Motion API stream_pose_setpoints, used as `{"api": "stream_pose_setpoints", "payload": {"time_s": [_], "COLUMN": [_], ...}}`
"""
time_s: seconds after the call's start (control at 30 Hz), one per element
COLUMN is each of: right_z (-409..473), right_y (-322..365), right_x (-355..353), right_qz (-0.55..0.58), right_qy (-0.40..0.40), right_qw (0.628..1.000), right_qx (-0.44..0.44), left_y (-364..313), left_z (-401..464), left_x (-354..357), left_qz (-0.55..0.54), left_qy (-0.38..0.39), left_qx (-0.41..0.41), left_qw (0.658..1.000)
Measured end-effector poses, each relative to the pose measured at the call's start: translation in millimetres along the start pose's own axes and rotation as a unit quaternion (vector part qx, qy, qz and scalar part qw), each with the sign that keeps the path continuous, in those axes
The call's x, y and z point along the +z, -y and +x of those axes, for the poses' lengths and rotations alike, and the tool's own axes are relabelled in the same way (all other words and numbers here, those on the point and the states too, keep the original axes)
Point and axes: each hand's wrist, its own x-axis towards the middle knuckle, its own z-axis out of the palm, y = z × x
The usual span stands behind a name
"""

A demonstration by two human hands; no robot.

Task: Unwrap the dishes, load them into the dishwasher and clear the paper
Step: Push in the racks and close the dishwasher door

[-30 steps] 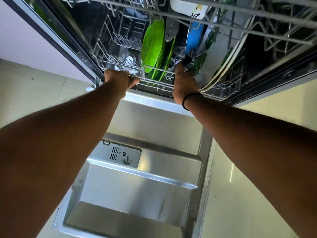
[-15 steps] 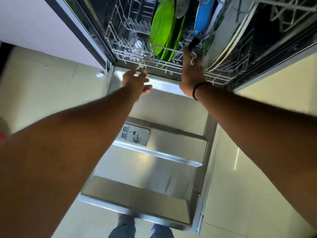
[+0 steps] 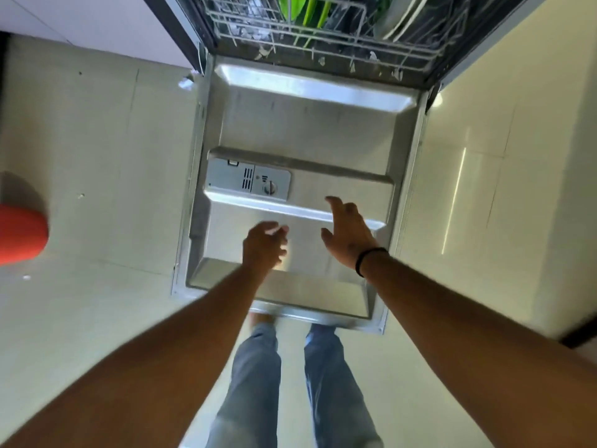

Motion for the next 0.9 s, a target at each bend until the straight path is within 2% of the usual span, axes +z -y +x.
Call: {"api": "stream_pose_setpoints", "payload": {"time_s": [0.2,0.33,0.5,0.6,0.73,0.83,0.9], "right_z": [-59,-91,-115,-110,-91,-80,-78], "right_y": [4,12,25,27,15,1,-10], "right_x": [52,85,149,190,232,253,264], "right_qz": [0.039,0.082,0.056,0.016,-0.057,-0.111,-0.150], "right_qy": [0.008,-0.037,-0.031,-0.021,-0.002,-0.001,0.005], "right_qw": [0.999,0.994,0.997,0.999,0.998,0.994,0.989], "right_qx": [0.027,0.058,0.052,0.028,-0.007,-0.008,-0.010], "left_y": [66,96,135,164,199,215,225], "left_z": [-55,-68,-60,-40,-5,11,20], "left_x": [-3,-32,-81,-105,-124,-128,-129], "left_qz": [0.029,0.063,0.036,-0.017,-0.057,-0.164,-0.231], "left_qy": [0.053,0.045,0.020,-0.001,-0.075,-0.130,-0.137], "left_qx": [0.006,0.030,0.003,-0.036,-0.056,-0.127,-0.163], "left_qw": [0.998,0.997,0.999,0.999,0.994,0.970,0.949]}}
